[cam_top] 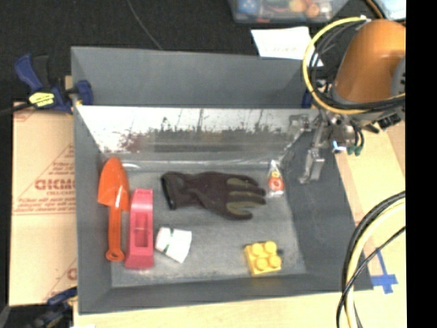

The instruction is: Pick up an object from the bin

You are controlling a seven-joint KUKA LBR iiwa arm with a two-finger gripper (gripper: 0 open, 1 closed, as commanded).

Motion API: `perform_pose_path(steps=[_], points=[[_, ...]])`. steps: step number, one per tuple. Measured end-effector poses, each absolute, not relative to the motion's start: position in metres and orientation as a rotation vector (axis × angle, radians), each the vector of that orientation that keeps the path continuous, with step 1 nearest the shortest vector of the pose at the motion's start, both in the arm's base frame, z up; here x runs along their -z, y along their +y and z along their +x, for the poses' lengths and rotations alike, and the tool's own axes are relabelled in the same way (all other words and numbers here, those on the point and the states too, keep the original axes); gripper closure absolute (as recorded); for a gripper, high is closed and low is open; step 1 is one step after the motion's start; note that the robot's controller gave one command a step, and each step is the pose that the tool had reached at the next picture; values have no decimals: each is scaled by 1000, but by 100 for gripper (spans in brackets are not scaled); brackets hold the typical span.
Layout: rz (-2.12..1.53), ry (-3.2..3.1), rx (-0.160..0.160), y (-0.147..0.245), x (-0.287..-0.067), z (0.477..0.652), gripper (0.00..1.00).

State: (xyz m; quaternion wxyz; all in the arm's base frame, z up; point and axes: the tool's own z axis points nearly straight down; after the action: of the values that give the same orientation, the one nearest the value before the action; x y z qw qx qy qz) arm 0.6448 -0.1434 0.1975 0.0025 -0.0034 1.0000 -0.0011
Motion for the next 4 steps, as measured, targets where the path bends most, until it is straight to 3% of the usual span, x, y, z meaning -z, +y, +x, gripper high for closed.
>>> perform_pose_path(steps=[1,2,3,4], points=[[-11,3137,4,-143,-197,645,0],[-1,3127,8,-137,-183,644,0],[-383,3106,10,-162,-101,595,0],[-208,3118,1,-96,-108,602,0]])
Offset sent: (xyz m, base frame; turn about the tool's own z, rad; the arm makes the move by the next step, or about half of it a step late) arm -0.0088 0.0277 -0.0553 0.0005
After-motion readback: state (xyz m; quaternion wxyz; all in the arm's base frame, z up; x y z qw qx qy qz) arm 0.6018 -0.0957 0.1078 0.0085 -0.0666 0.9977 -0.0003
